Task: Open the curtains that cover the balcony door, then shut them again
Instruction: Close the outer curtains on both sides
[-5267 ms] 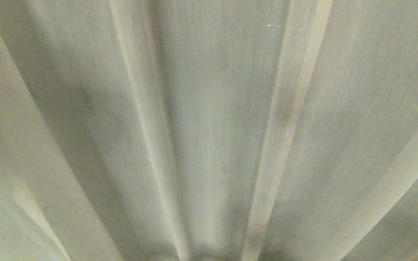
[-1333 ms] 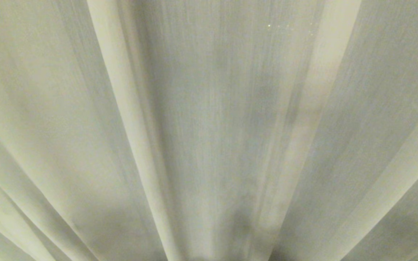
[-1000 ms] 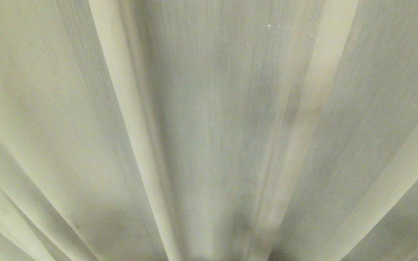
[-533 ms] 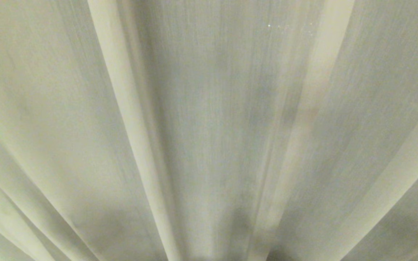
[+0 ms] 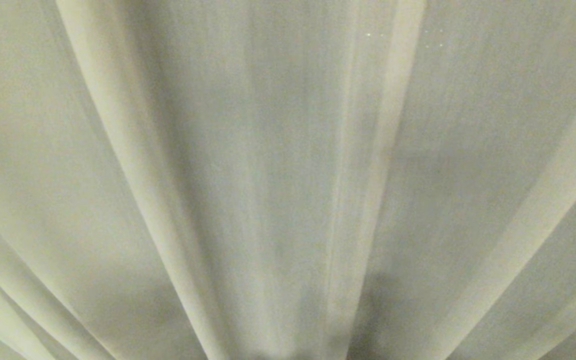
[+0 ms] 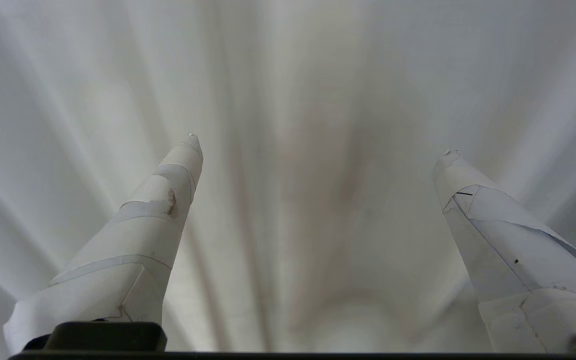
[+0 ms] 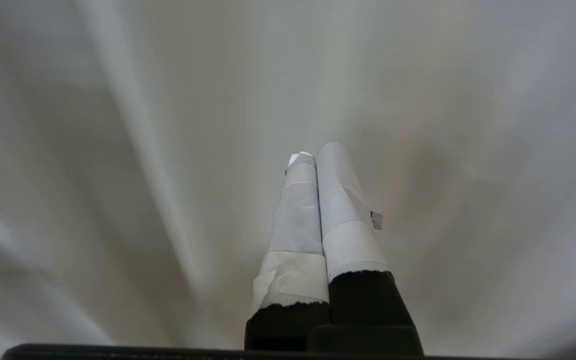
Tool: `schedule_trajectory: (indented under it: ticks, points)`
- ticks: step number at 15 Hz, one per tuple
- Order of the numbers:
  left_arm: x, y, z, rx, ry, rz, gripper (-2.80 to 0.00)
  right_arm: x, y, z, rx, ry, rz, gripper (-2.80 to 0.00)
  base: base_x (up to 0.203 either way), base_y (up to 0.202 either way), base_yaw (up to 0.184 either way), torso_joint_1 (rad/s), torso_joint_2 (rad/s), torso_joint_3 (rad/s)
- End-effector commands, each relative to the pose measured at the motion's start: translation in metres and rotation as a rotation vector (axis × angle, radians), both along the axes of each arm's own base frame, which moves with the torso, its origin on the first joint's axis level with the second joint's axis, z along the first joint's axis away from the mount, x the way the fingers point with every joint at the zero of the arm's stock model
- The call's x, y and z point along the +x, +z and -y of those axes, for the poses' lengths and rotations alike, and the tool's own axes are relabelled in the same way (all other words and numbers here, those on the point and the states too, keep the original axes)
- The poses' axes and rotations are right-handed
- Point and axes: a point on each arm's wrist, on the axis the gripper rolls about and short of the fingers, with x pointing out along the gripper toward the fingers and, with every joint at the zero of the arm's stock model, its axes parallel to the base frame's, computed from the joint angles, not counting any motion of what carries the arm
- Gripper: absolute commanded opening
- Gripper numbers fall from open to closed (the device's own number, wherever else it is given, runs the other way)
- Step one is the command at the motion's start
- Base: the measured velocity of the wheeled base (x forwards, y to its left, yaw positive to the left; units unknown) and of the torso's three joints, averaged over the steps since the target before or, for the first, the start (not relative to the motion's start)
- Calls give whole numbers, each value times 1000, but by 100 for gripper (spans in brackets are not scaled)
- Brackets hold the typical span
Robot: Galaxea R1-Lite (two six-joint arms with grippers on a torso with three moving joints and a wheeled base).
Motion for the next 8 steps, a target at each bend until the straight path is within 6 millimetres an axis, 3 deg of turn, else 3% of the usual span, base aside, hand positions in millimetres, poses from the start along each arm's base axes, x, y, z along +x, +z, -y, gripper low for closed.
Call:
schedule_trajectory:
  ticks: [1,8]
  points:
    - [0,0,0,0,0,2,0,0,0,0,0,1,0,-280,0,-186,6,17,9,2]
    - [0,0,0,1,0,2,0,0,0,0,0,1,0,-280,0,-197,0,0,3,2]
